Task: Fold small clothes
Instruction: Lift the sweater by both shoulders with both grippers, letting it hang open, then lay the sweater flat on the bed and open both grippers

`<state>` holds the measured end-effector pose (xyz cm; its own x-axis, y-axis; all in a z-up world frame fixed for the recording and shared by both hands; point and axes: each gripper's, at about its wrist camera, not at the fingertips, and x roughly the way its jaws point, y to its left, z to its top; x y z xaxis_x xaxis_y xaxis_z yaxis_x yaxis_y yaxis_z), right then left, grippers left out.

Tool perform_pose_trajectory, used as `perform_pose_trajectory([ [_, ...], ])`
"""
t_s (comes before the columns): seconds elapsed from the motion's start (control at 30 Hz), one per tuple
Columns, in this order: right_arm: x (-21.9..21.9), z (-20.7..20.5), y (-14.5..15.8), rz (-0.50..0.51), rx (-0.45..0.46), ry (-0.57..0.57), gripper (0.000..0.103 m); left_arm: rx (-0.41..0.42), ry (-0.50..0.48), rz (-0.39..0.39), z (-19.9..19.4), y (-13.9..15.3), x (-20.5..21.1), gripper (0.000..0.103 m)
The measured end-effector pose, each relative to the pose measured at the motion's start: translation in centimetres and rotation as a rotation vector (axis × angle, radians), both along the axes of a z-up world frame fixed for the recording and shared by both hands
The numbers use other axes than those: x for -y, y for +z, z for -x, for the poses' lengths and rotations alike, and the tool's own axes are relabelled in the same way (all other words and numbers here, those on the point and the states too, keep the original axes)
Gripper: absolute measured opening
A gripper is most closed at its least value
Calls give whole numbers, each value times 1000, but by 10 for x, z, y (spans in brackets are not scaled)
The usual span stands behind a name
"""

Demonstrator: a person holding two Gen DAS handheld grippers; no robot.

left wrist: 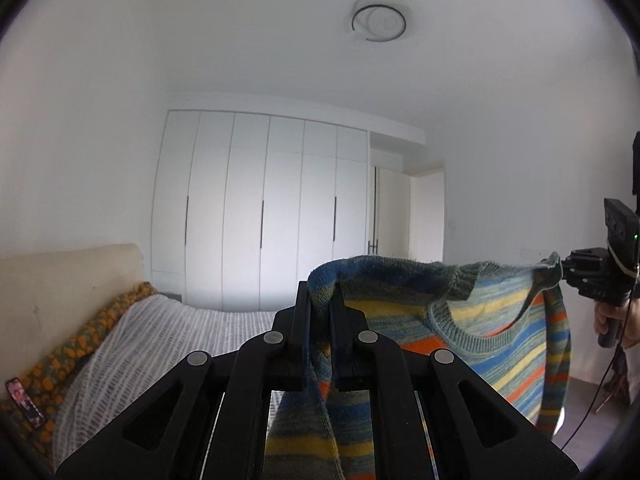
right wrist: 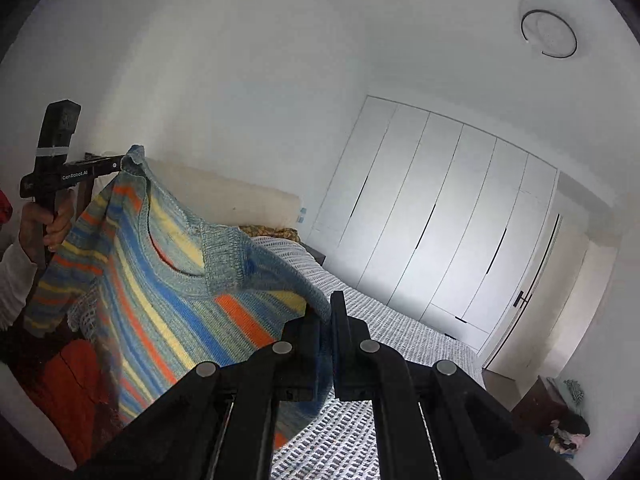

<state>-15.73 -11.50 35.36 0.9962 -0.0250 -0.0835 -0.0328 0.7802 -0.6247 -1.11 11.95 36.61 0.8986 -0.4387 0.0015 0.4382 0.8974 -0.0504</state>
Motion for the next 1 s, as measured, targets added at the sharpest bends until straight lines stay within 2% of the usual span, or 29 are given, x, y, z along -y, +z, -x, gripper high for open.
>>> perform_pose_trajectory([
  [0.1,27,-53,4,-11,-67,-49,5,-112,1,-34,-71,-27,14,6],
  [0.2,76,-135,-18,-89,-200,-88,5,-286,18,-69,-168,-88,33,6],
  [0.3,133,-233,-72,-149,-336,-157,5,-456,78,-128,-272,-181,57,6],
  [0.43,214,-367,-166,-223,-469,-271,5,-643,173,-213,-387,-314,94,6],
  [0.5,257,-430,-215,-278,-522,-336,5,-696,216,-267,-426,-369,115,6],
  [0.57,292,-483,-257,-310,-554,-401,5,-734,252,-313,-460,-410,133,6],
  [0.67,335,-538,-310,-364,-599,-487,4,-792,279,-340,-497,-447,144,6],
  [0.73,342,-557,-325,-375,-600,-518,5,-795,296,-356,-511,-455,147,6],
  [0.93,356,-603,-340,-324,-611,-559,5,-795,354,-375,-536,-460,154,6],
  [0.97,356,-607,-342,-315,-606,-567,5,-798,364,-385,-541,-462,156,8],
  [1.0,356,-614,-346,-309,-600,-573,5,-810,375,-396,-546,-465,157,15],
])
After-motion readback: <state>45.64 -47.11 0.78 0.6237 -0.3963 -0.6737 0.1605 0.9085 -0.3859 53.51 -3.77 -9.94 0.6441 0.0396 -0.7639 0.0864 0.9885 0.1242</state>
